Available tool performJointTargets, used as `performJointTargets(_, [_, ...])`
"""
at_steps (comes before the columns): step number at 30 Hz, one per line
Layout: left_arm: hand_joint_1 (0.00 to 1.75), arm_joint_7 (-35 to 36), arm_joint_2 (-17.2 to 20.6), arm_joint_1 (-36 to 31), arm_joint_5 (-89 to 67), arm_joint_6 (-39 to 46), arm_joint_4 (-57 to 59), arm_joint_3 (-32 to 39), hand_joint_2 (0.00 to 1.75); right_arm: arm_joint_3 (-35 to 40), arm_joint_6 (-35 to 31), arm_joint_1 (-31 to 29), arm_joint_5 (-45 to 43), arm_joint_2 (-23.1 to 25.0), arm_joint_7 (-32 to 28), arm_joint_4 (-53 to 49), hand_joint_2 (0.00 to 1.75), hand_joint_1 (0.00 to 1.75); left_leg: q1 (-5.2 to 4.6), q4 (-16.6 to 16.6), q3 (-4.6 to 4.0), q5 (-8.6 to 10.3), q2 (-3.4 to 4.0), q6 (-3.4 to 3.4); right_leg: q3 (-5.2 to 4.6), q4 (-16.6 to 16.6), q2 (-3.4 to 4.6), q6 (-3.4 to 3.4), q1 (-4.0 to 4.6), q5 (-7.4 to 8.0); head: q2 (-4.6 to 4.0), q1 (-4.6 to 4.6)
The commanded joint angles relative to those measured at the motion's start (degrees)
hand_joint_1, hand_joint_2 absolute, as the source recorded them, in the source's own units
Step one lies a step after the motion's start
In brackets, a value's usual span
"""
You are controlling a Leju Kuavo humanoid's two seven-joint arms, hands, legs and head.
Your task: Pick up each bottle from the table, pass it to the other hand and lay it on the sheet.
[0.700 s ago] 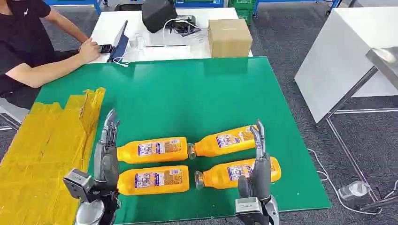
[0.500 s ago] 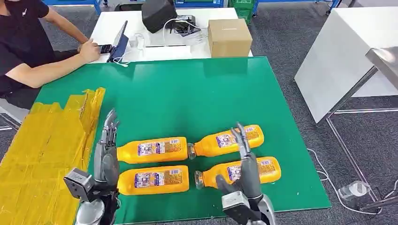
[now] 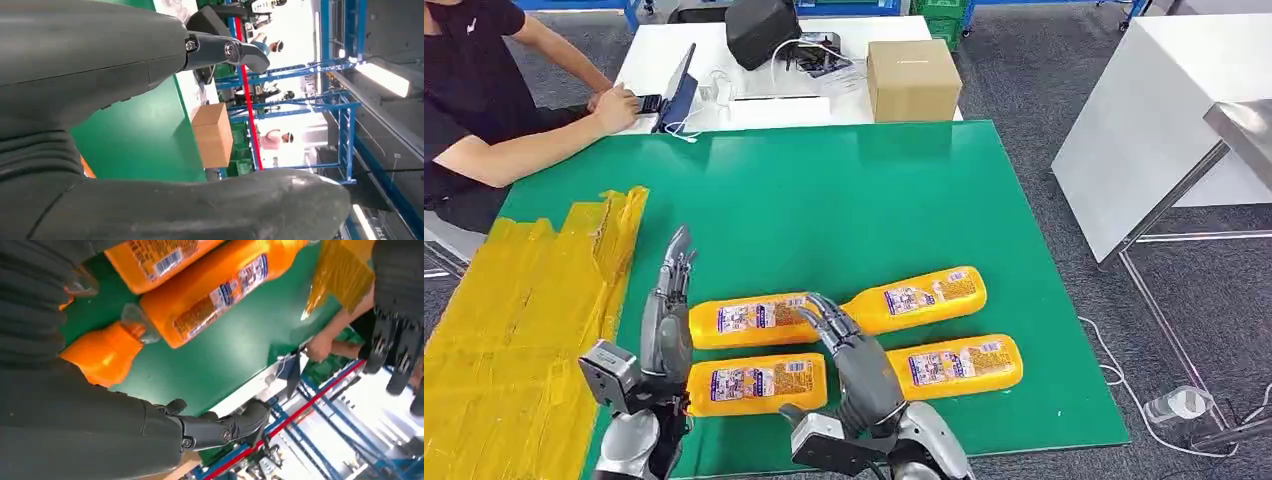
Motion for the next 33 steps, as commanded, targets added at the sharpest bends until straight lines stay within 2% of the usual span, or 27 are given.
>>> performJointTargets(1, [0.00, 0.6, 0.1, -3.0, 0.3, -0.8, 4.9, 0.0, 0.00, 7.4, 2.4, -7.4, 5.8, -1.3, 6.7, 11.2, 1.75, 0.00, 0.03, -0.1, 0.15, -0.01, 0.17, 0.01, 0.12, -0.1, 0.16, -0.09, 0.05, 0.05, 0.00, 0.00])
performJointTargets(11, [0.00, 0.6, -0.3, -4.6, 0.5, -1.5, 7.0, 0.0, 0.00, 12.2, 4.3, -10.3, 6.0, -1.4, 10.3, 18.3, 1.75, 0.00, 0.02, -0.1, 0.14, 0.01, 0.05, 0.02, 0.15, -0.1, 0.04, -0.07, 0.04, 0.04, 0.00, 0.02])
performJointTargets(15, [0.00, 0.5, -0.4, -5.8, 0.9, -2.2, 8.8, -0.2, 0.00, 14.6, 6.7, -12.1, 3.6, -1.2, 11.4, 22.4, 1.75, 0.00, 0.03, -0.1, 0.19, 0.00, 0.08, 0.01, 0.18, -0.1, 0.07, -0.08, 0.04, 0.03, 0.00, 0.00])
performJointTargets(21, [0.00, 0.5, -0.7, -7.0, 0.9, -2.3, 10.4, -1.4, 0.00, 18.8, 8.0, -15.1, 3.2, 1.7, 13.2, 30.5, 1.75, 0.00, 0.02, -0.1, 0.11, 0.03, 0.07, 0.00, 0.09, -0.1, 0.07, -0.06, 0.03, 0.04, 0.00, 0.00])
performJointTargets(29, [0.00, 1.0, -0.8, -7.3, 1.1, -2.5, 10.7, -2.0, 0.00, 21.2, 8.0, -17.3, 5.1, 3.1, 16.2, 36.7, 1.75, 0.00, 0.01, -0.1, 0.31, 0.01, 0.11, 0.00, 0.24, -0.1, 0.06, -0.04, 0.02, 0.01, 0.00, 0.02])
performJointTargets(31, [0.00, 1.5, -0.9, -7.8, 1.4, -2.9, 11.2, -2.6, 0.00, 23.1, 10.8, -19.1, 5.7, 4.5, 18.0, 42.8, 1.75, 0.00, 0.01, -0.1, 0.37, 0.02, 0.23, 0.00, 0.24, -0.1, 0.19, -0.06, 0.03, 0.04, 0.00, 0.00])
performJointTargets(32, [0.00, 1.6, -1.0, -8.4, 1.5, -3.0, 12.0, -3.0, 0.00, 24.3, 12.0, -20.2, 5.2, 5.0, 17.5, 45.8, 1.75, 0.63, 0.04, -0.1, 0.41, 0.06, 0.29, -0.01, 0.27, -0.1, 0.26, -0.10, 0.07, 0.08, 0.00, 0.02])
performJointTargets(33, [0.00, 1.6, -1.0, -8.9, 1.6, -3.0, 12.6, -3.3, 0.00, 24.7, 13.4, -20.8, 4.0, 5.4, 16.2, 47.8, 1.75, 1.75, 0.04, -0.1, 0.45, 0.06, 0.24, -0.01, 0.32, -0.1, 0.24, -0.09, 0.07, 0.07, 0.00, 0.00])
